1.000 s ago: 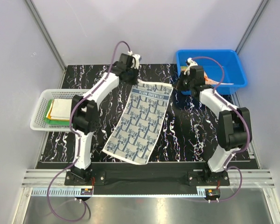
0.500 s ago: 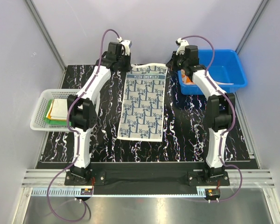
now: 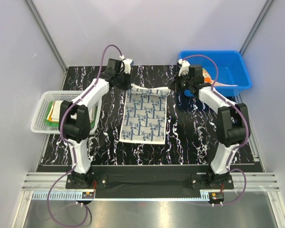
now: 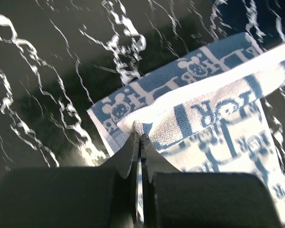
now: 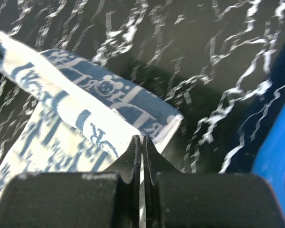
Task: Fold and stack the towels
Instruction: Fold the towel
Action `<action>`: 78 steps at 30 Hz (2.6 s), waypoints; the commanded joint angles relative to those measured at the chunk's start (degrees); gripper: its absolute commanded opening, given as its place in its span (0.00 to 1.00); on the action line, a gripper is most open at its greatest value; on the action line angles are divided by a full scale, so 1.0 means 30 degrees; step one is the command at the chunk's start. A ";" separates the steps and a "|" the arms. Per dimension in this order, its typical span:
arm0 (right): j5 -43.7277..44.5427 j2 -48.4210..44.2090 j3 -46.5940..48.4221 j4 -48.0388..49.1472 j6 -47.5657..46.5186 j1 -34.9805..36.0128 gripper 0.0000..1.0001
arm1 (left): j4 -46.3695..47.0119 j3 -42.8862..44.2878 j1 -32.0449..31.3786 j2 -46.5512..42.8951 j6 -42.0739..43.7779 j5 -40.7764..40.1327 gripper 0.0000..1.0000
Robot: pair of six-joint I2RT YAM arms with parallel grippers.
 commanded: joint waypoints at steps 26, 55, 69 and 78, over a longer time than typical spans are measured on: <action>0.2508 -0.9097 -1.2492 0.0410 0.4100 0.6008 0.00 | -0.0951 -1.2256 -0.1083 -0.8926 -0.1462 0.0044 0.11; 0.6112 -0.7662 -1.1586 -0.3872 1.3360 0.6477 0.36 | -0.0865 -1.4455 -0.1933 -0.8488 -0.6415 -0.2886 0.43; 0.6112 -0.5846 -1.1909 -0.1672 1.1280 0.6740 0.25 | -0.0192 -1.5686 -0.2225 -0.8925 -0.7177 -0.2449 0.41; 0.7078 -0.6752 -1.1938 -0.3224 0.9815 0.6741 0.00 | -0.0162 -1.6095 -0.2636 -1.0216 -0.7500 -0.2885 0.43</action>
